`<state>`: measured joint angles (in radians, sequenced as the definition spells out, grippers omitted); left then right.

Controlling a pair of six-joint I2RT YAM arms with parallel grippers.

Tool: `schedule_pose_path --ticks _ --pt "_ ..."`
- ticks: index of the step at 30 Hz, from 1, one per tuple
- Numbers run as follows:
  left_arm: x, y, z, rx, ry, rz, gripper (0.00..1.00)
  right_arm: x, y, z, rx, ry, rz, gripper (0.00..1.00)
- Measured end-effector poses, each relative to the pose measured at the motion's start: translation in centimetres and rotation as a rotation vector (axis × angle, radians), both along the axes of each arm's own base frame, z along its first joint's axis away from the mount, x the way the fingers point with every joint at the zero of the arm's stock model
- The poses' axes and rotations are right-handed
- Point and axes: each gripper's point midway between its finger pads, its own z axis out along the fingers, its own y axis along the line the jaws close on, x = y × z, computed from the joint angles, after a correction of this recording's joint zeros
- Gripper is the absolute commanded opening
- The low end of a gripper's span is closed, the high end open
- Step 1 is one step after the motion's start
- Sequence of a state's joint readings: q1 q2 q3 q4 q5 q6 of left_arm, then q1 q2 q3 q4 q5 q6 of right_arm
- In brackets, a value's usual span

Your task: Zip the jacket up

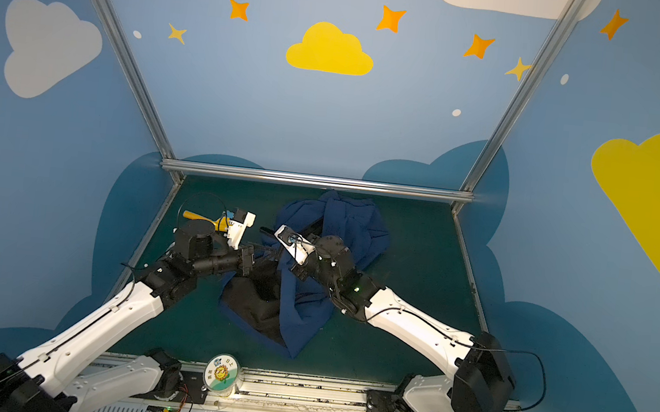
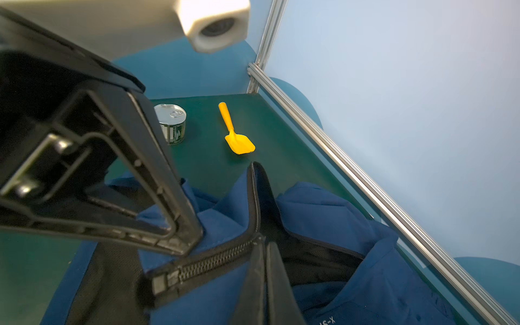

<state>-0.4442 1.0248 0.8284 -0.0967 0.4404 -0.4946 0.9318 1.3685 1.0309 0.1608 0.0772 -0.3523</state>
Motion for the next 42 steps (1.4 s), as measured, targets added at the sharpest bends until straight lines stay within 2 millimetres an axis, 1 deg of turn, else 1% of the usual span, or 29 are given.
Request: schedule_pose_path --ticks 1,3,4,6,7,9,11,13,14,15,16,17,18,19,21,23,24,26,27,28,29,31,32,34,38,42 --pt "0.1 0.1 0.2 0.004 -0.006 0.005 0.03 0.2 0.2 0.2 -0.001 0.0 0.004 0.0" --pt "0.3 0.4 1.0 0.013 -0.022 0.005 0.03 1.4 0.2 0.8 -0.008 -0.007 -0.011 0.0" --pt "0.5 0.5 1.7 0.016 -0.032 0.001 0.03 2.5 0.0 1.4 -0.011 -0.016 -0.03 0.0" --pt "1.7 0.8 3.8 0.016 -0.056 -0.007 0.03 5.2 -0.8 3.1 -0.011 -0.04 -0.079 0.0" --pt "2.7 0.9 5.3 0.014 -0.074 -0.014 0.03 6.6 -1.4 4.4 -0.007 -0.061 -0.106 0.0" --pt "5.0 0.9 8.6 0.009 -0.123 -0.031 0.03 9.0 -2.4 8.0 0.015 -0.117 -0.15 0.0" --pt "7.2 0.7 12.4 0.008 -0.193 -0.058 0.03 10.5 -3.6 12.4 0.043 -0.198 -0.188 0.0" --pt "8.2 0.2 15.6 0.008 -0.269 -0.092 0.03 10.9 -4.8 16.5 0.068 -0.275 -0.215 0.0" --pt "8.3 0.1 17.0 0.01 -0.305 -0.108 0.03 10.7 -5.4 18.2 0.079 -0.308 -0.224 0.0" --pt "8.1 0.0 17.9 0.013 -0.332 -0.124 0.03 10.3 -5.8 19.3 0.086 -0.327 -0.227 0.0" --pt "7.6 0.0 18.4 0.02 -0.352 -0.138 0.03 9.8 -6.2 20.0 0.091 -0.336 -0.227 0.0" --pt "6.9 0.2 18.4 0.031 -0.363 -0.147 0.03 9.0 -6.7 20.1 0.096 -0.334 -0.225 0.0" --pt "6.2 0.4 18.0 0.042 -0.364 -0.154 0.03 8.3 -7.1 19.8 0.096 -0.321 -0.223 0.0" --pt "5.3 0.7 17.1 0.056 -0.358 -0.162 0.03 7.4 -7.5 18.8 0.095 -0.296 -0.219 0.0" --pt "3.2 1.4 13.7 0.089 -0.31 -0.172 0.03 5.4 -8.2 15.6 0.093 -0.222 -0.212 0.0" --pt "1.0 2.3 8.6 0.135 -0.215 -0.174 0.03 3.4 -8.4 10.8 0.084 -0.112 -0.211 0.0" --pt "0.2 2.8 6.5 0.157 -0.174 -0.169 0.03 2.6 -8.3 8.3 0.079 -0.053 -0.215 0.0" --pt "-1.3 3.8 1.1 0.218 -0.057 -0.159 0.03 1.3 -8.1 2.3 0.057 0.08 -0.233 0.0" --pt "-1.8 4.3 -0.9 0.244 -0.011 -0.151 0.03 0.8 -8.1 -0.1 0.045 0.133 -0.244 0.0" --pt "-2.4 4.8 -3.0 0.273 0.04 -0.144 0.03 0.2 -8.2 -3.2 0.022 0.199 -0.263 0.0" --pt "-3.0 5.3 -4.9 0.302 0.085 -0.138 0.03 -0.2 -8.3 -5.4 0.007 0.25 -0.281 0.0" --pt "-3.9 6.2 -7.8 0.353 0.155 -0.123 0.03 -0.7 -8.7 -8.7 -0.009 0.33 -0.322 0.0" --pt "-4.2 6.6 -8.7 0.375 0.178 -0.11 0.03 -0.8 -8.8 -9.6 -0.004 0.358 -0.342 0.0" --pt "-4.4 7.1 -9.4 0.401 0.181 -0.088 0.03 -0.7 -8.6 -10.0 0.024 0.381 -0.356 0.0" --pt "-3.8 8.0 -8.6 0.433 0.126 -0.027 0.03 0.3 -8.0 -9.4 0.091 0.38 -0.364 0.0" --pt "-3.1 8.5 -7.6 0.454 0.069 0.013 0.03 2.1 -7.6 -8.5 0.14 0.382 -0.341 0.0"
